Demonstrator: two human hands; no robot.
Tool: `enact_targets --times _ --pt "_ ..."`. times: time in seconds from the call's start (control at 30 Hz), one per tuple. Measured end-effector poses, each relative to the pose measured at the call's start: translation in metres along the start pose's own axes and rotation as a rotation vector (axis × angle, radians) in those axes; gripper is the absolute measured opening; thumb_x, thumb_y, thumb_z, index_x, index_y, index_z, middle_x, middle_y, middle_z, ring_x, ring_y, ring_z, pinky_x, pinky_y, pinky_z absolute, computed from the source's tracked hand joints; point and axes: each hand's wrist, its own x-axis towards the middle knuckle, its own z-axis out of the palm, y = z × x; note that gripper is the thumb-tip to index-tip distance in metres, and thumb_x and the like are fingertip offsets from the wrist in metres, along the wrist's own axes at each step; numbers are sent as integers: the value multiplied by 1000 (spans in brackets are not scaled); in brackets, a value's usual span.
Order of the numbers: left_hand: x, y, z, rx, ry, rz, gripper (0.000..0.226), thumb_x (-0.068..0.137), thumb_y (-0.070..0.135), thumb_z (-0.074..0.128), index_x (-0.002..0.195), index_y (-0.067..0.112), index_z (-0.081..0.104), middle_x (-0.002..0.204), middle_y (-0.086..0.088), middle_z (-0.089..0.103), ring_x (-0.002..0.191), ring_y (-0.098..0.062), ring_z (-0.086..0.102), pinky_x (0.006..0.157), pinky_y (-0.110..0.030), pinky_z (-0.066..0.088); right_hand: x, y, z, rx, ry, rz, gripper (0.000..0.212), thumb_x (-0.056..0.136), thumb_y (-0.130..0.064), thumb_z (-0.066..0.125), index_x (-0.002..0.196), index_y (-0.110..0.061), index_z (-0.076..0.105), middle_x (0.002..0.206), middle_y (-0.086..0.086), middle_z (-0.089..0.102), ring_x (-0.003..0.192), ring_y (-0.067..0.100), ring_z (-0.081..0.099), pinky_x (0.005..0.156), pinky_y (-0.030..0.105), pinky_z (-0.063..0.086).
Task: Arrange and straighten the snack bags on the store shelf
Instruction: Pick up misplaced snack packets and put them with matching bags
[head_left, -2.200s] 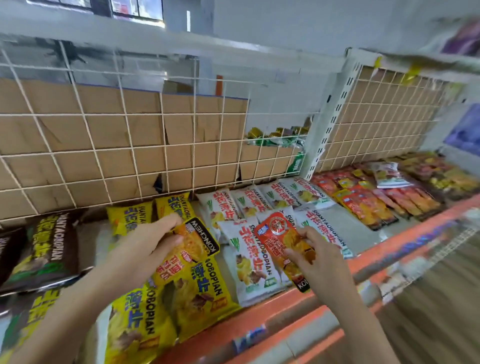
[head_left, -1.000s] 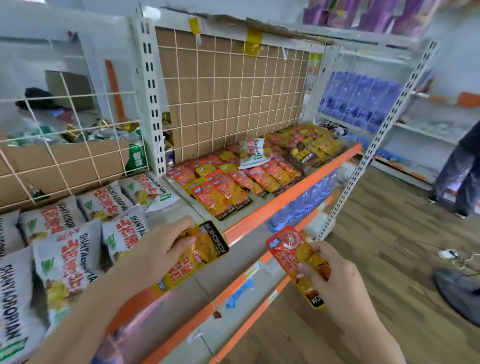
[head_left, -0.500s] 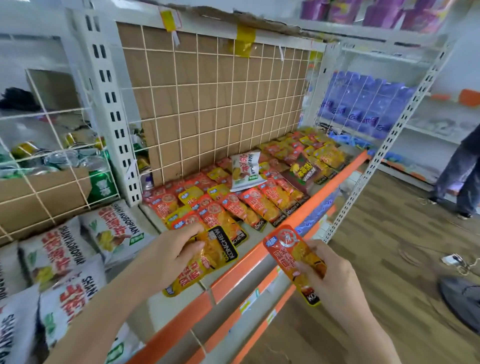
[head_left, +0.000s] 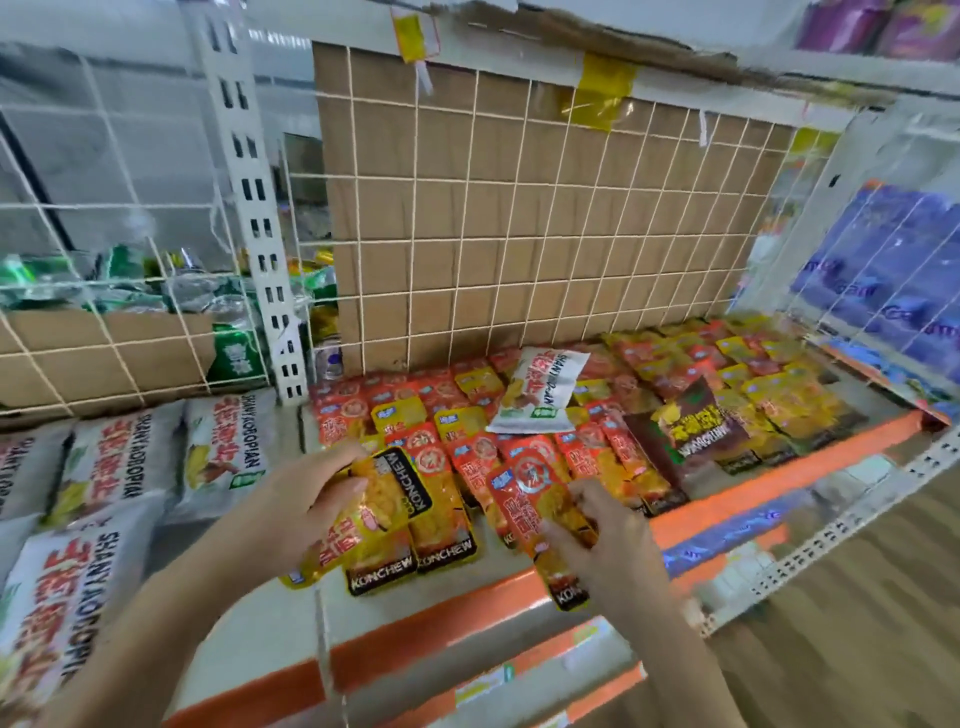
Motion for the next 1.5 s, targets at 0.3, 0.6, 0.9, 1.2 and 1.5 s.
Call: enact_targets --times 0.3,0.6,0.9,1.2,1.5 --pt "-27 8 4 129 196 -247 18 92 15 52 80 28 48 67 6 56 66 -8 55 55 -26 43 51 -2 33 69 -155 -189 34 84 -34 64 113 -18 54 90 -4 65 83 3 60 63 11 37" --pt "-40 11 -3 198 249 -322 22 93 19 51 78 32 43 66 4 56 69 -6 55 55 -26 42 59 -30 71 56 -192 -232 31 89 -46 53 99 -17 53 82 -7 58 73 9 54 61 20 39" --pt "-38 7 -10 169 230 -285 20 94 19 49 79 30 43 67 5 56 71 -3 55 56 -18 41 56 -29 69 -340 -230 -223 40 86 -64 42 85 -23 44 85 -8 52 75 11 50 66 26 40" --pt "-8 -2 0 174 139 -151 10 94 24 48 87 31 51 72 8 60 63 -4 57 57 -21 43 48 4 46 -367 192 -335 35 78 -53 38 82 -26 59 71 -11 60 58 8 59 46 21 45" --pt "30 17 23 104 45 3 9 93 31 46 92 39 48 66 7 58 63 -7 57 52 -21 41 41 58 -21 -442 239 -297 36 75 -42 43 97 -23 64 93 -7 67 81 18 67 69 34 52"
